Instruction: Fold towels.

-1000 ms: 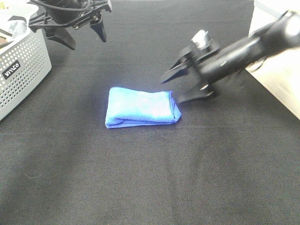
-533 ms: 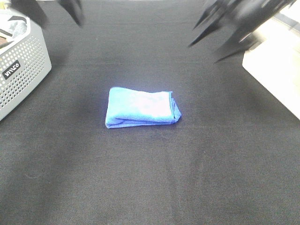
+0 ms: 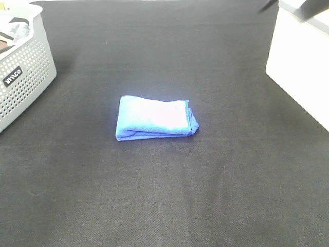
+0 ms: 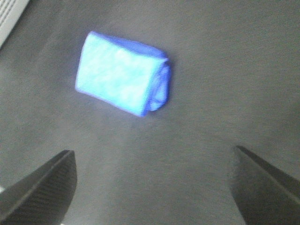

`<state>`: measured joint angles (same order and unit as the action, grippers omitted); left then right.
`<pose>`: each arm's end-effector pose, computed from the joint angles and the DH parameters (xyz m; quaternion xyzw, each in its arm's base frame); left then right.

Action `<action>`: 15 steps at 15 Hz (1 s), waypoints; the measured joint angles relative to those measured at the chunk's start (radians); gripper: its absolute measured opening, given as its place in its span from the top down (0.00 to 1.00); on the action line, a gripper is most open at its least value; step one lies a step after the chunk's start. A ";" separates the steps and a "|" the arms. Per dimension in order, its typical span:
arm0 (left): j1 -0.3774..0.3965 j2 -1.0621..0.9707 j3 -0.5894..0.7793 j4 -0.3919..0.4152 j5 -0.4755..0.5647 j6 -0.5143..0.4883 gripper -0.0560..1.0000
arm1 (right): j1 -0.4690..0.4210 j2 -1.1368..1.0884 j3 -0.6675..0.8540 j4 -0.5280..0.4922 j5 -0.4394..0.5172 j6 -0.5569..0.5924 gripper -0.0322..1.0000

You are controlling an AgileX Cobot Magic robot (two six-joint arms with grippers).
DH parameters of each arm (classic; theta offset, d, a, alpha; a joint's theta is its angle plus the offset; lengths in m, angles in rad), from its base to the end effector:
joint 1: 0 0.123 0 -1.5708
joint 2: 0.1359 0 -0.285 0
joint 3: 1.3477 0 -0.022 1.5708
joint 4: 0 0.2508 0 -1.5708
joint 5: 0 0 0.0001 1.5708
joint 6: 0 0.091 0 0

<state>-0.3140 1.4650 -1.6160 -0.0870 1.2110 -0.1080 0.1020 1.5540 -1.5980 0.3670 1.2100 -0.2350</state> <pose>0.2813 -0.0991 0.4135 0.0955 0.9499 -0.1041 0.2787 0.3170 0.0632 0.3860 -0.1393 0.9436 0.1650 0.2510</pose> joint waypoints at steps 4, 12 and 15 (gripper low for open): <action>0.000 -0.303 0.371 0.037 0.002 0.003 0.28 | 0.000 -0.213 0.168 -0.034 0.000 0.013 0.17; 0.000 -1.089 0.923 0.028 0.009 0.003 0.28 | 0.000 -0.752 0.827 -0.058 -0.063 0.013 0.17; 0.000 -1.388 1.044 0.023 0.010 0.003 0.28 | 0.001 -1.027 1.017 -0.161 -0.071 0.013 0.17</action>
<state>-0.3140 0.0770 -0.5720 -0.0640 1.2210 -0.1050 0.1030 0.5270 -0.5810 0.2060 1.1390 -0.2220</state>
